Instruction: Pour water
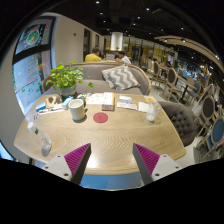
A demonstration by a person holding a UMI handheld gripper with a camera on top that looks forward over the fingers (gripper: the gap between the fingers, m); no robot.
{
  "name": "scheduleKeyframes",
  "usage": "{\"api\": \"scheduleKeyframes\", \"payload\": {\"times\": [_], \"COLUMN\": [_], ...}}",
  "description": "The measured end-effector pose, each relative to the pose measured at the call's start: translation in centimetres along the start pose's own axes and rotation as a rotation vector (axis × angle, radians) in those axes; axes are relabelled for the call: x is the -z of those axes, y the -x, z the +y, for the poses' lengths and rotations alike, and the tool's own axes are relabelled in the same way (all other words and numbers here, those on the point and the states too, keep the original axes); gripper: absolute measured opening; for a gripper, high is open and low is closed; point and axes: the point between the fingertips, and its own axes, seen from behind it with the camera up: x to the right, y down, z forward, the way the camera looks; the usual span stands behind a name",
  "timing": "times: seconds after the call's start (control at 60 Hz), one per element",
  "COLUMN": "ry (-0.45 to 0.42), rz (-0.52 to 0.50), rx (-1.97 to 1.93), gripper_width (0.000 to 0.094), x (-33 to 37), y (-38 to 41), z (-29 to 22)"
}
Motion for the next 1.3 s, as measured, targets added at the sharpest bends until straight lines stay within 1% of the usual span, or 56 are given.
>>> {"api": "scheduleKeyframes", "payload": {"times": [0.117,0.333,0.45,0.567,0.683,0.8,0.883,1.0,1.05,1.15,1.233,1.25,1.267,1.3], "ry": [0.007,0.017,0.025,0.017,-0.012,-0.063,-0.103,-0.138,-0.149,-0.167,-0.191,-0.2,-0.204,-0.217], "rz": [0.025,0.065,0.043,-0.02,-0.089,-0.133,-0.138,-0.101,-0.098,-0.092,-0.093,-0.099,-0.1,-0.088], "rx": [-0.006,-0.011,-0.017,-0.018,-0.021,-0.028,-0.041,-0.057,-0.06,-0.05,-0.046,-0.047,-0.049,-0.046], "gripper_width": [0.0858,0.0859,0.0852,0.0857,0.0861,0.0861,0.0862,0.0858,0.083,0.0739,0.062,0.0587,0.0535,0.0528], "x": [0.2,1.6,2.2,1.7,0.1,-2.7,-5.2,-8.6,-10.1,-12.4,-13.4,-13.7,-13.8,-13.9], "y": [0.6,5.7,11.1,17.9,24.4,29.3,31.3,32.2,32.6,33.0,33.3,33.6,33.7,33.5], "z": [1.0,5.0,7.4,8.7,8.4,6.7,5.3,4.1,3.8,3.7,3.5,3.3,3.4,3.2]}}
